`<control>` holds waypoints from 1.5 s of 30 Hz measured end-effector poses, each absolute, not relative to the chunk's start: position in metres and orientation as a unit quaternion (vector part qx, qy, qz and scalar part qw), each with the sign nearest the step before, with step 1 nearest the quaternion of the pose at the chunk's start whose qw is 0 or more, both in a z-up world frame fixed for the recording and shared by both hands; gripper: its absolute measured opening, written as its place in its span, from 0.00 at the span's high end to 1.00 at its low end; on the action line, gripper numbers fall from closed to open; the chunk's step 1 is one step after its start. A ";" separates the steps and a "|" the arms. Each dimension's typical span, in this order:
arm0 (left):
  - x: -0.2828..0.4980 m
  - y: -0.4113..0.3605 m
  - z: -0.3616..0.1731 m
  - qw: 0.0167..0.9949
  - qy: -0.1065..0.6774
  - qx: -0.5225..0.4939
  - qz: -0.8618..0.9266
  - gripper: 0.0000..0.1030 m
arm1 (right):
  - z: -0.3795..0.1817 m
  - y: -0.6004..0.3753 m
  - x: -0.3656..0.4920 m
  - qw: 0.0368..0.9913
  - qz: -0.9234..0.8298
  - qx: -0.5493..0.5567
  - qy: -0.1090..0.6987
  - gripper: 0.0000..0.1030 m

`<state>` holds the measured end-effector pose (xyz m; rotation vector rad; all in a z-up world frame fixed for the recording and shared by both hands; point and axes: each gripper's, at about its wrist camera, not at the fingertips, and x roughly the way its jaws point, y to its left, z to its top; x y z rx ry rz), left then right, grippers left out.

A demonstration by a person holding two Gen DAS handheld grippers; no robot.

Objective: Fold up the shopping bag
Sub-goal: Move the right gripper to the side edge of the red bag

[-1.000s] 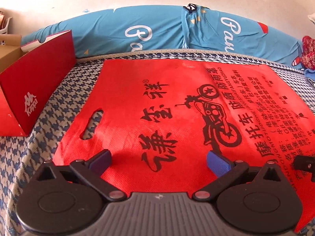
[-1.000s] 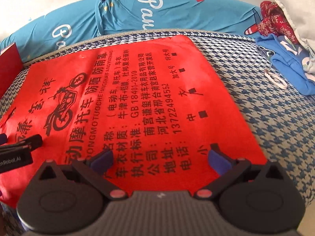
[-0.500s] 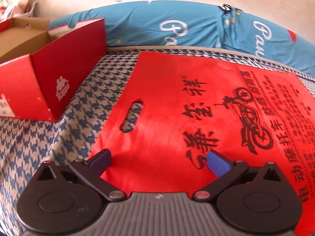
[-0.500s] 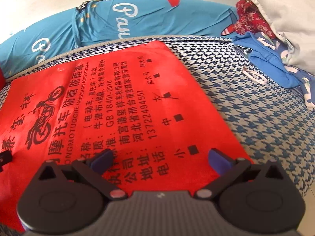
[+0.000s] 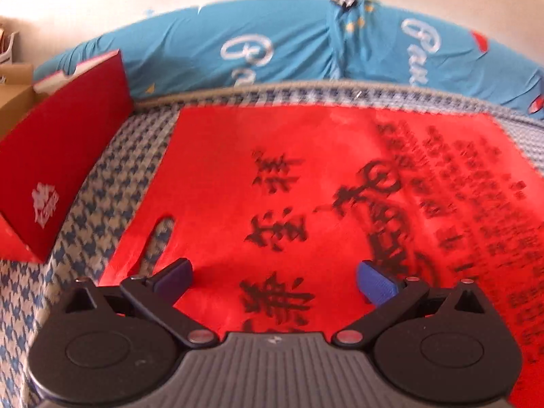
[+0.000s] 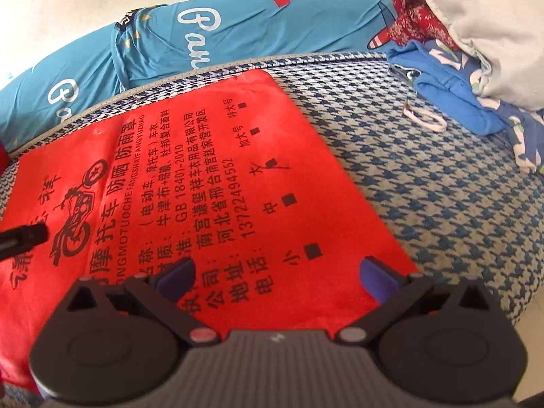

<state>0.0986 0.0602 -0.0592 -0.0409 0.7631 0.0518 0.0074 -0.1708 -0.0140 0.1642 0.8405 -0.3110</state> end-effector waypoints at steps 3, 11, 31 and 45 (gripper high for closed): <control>0.098 0.067 -0.061 0.931 0.363 -0.012 0.043 0.00 | -0.012 -0.175 -0.002 0.897 -0.149 0.067 0.410 0.00; 0.087 0.092 -0.060 0.927 0.363 -0.004 0.096 0.00 | -0.006 -0.188 -0.019 0.896 -0.152 0.062 0.413 0.00; 0.044 0.123 -0.041 0.917 0.379 -0.112 0.045 0.00 | 0.005 -0.210 -0.061 0.888 -0.156 0.125 0.413 0.00; 0.031 0.084 -0.020 0.946 0.309 0.031 0.090 0.00 | -0.008 -0.221 -0.069 0.876 -0.127 0.221 0.410 0.00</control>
